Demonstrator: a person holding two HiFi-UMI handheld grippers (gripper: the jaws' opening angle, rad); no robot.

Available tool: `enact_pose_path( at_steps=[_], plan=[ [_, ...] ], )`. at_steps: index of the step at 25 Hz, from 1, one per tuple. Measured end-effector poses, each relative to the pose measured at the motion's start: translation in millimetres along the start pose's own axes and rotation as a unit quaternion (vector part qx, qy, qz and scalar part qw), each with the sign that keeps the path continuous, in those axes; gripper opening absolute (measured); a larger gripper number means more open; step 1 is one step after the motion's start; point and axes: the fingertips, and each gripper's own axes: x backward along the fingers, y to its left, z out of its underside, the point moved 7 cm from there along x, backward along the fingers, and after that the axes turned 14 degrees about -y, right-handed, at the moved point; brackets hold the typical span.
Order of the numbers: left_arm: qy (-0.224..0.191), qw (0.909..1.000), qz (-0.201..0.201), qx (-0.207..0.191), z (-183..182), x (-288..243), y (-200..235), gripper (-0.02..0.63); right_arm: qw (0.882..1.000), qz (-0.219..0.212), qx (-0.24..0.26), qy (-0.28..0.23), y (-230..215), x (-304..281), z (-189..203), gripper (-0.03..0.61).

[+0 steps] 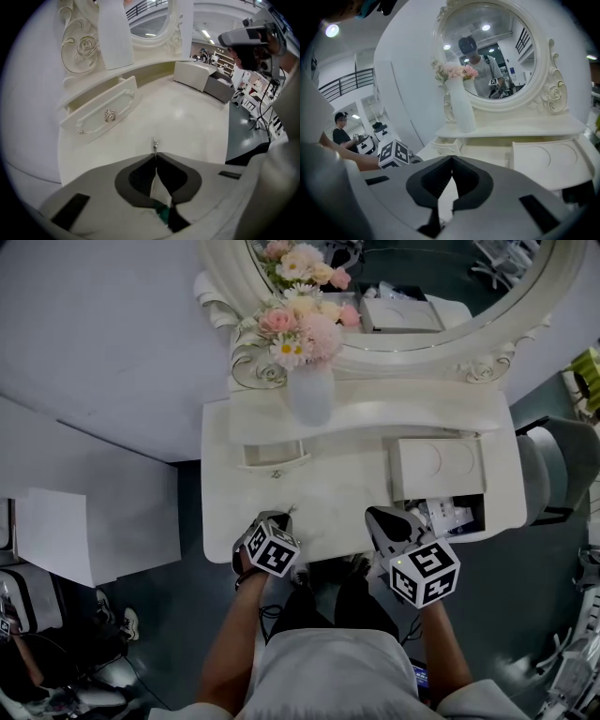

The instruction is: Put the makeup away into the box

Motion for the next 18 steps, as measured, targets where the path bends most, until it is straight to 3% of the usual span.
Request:
enact_pose_path(
  at_steps=[9, 18],
  plan=[
    [-0.038, 0.9991, 0.005, -0.016, -25, 10, -5, 0.008, 0.999, 0.048, 0.001, -0.019, -15, 29, -6, -0.006],
    [-0.130, 0.9878, 0.048, -0.070, -114, 34, -32, 0.008, 0.991, 0.124, -0.006, -0.052, -32, 83, -11, -0.006]
  ],
)
